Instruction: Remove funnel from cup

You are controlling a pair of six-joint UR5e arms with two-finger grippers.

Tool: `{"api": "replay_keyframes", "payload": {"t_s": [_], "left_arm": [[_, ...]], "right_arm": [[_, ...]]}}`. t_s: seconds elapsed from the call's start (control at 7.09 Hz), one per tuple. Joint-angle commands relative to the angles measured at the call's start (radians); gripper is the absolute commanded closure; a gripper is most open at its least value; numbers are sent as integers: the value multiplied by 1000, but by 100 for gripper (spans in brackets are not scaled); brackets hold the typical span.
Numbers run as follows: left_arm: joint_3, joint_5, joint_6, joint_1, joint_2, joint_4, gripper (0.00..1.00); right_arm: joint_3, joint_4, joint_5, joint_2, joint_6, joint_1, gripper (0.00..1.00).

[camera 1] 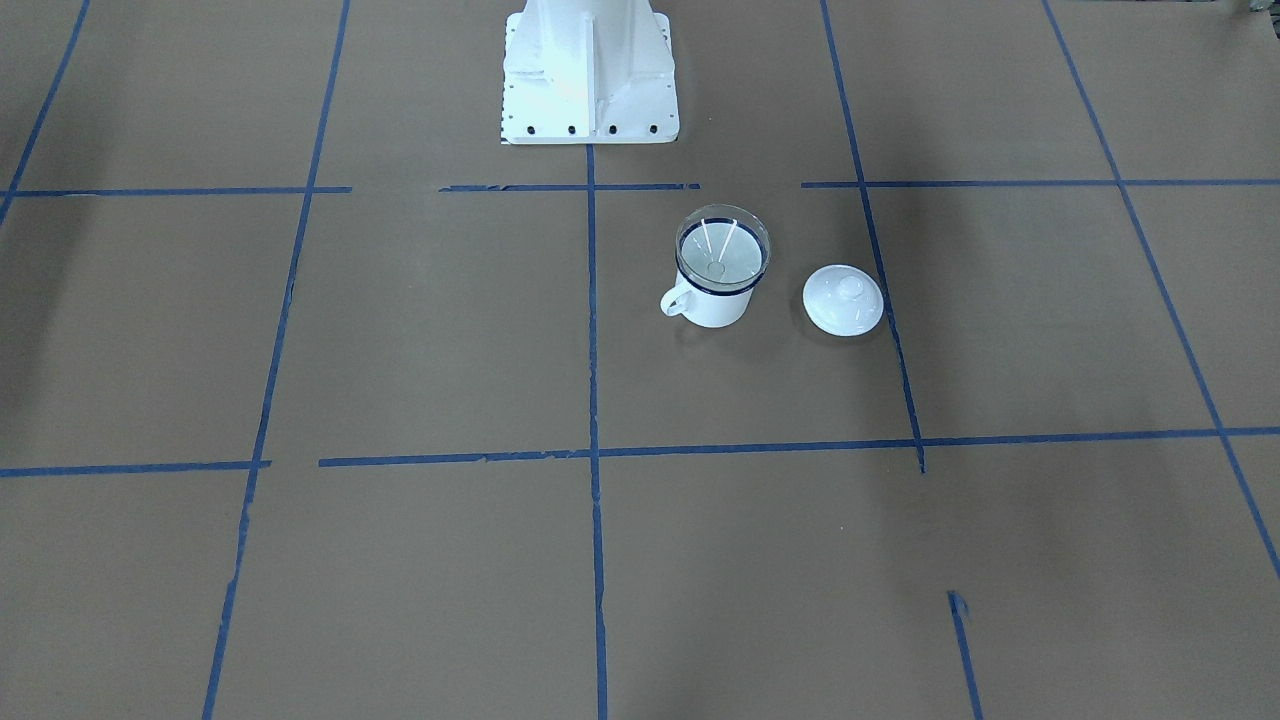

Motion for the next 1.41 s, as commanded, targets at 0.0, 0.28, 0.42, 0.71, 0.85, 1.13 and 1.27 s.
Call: {"api": "replay_keyframes", "payload": {"t_s": [0.0, 0.28, 0.42, 0.71, 0.85, 1.13, 1.27], "left_arm": [[3, 2, -2, -1, -34, 0, 0], [-7, 0, -2, 2, -50, -1, 0], [-28, -12, -17, 8, -79, -19, 0], [7, -6, -47, 21, -271, -121, 0], [-3, -9, -160, 22, -320, -177, 0], [-57, 0, -413, 75, -374, -282, 0], [-95, -15, -501, 96, -369, -317, 0]], "right_arm": [[-2, 0, 0, 0, 0, 0, 0], [-2, 0, 0, 0, 0, 0, 0], [0, 0, 0, 0, 0, 0, 0], [-2, 0, 0, 0, 0, 0, 0], [0, 0, 0, 0, 0, 0, 0], [0, 0, 0, 0, 0, 0, 0], [0, 0, 0, 0, 0, 0, 0]]}}
